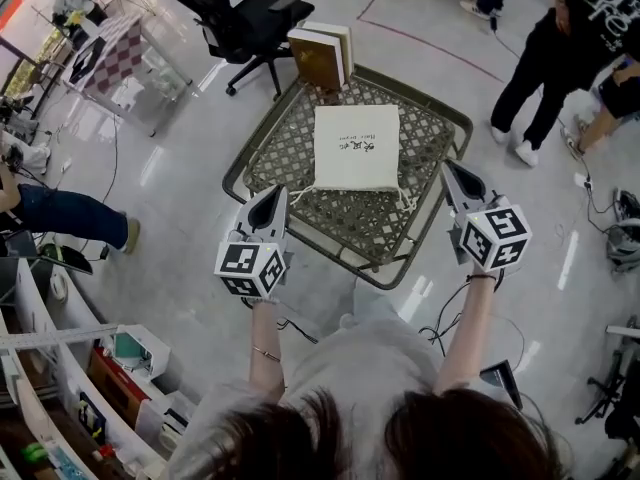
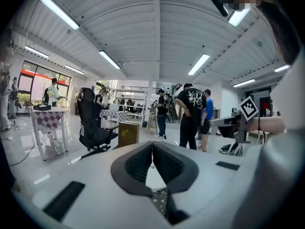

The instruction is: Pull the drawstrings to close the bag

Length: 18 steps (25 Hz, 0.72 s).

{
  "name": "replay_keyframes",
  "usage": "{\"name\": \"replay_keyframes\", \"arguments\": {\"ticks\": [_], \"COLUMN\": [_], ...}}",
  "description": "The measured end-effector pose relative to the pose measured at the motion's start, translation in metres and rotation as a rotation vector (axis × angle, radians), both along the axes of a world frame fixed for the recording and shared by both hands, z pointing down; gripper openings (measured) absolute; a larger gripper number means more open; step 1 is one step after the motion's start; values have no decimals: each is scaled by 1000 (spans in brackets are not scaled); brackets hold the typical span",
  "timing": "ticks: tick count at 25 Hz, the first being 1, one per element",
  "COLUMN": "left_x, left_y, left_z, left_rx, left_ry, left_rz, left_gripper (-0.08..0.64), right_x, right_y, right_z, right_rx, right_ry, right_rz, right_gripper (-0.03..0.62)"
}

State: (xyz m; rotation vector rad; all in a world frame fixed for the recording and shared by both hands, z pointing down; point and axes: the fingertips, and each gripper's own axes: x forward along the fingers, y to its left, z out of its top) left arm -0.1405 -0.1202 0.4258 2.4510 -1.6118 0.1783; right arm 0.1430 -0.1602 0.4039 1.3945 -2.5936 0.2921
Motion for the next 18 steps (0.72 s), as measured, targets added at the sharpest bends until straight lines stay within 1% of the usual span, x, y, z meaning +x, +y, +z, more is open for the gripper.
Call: {"name": "replay_keyframes", "arguments": {"ticks": [3, 7, 11, 14, 18], "left_x": [0, 2, -2, -7, -11], "left_y": [-10, -18, -24, -29, -40], "left_z": [0, 6, 16, 27, 40], "left_rx": [-7, -25, -59, -92, -122], "left_ry": [-16, -34, -59, -92, -94], "left_rz": [-3, -3, 1, 14, 37], "left_gripper": [25, 25, 25, 25, 25], "right_x": [1, -5, -11, -14, -14], "right_y": [-15, -29, -37, -40, -45], "right_z": [5, 13, 20, 26, 44], "right_rx": [-27, -45, -69, -84, -123], "right_ry": [-16, -26, -54, -67, -77], "right_rz": [-2, -31, -50, -39, 9], "right_gripper": [21, 21, 21, 21, 21]}}
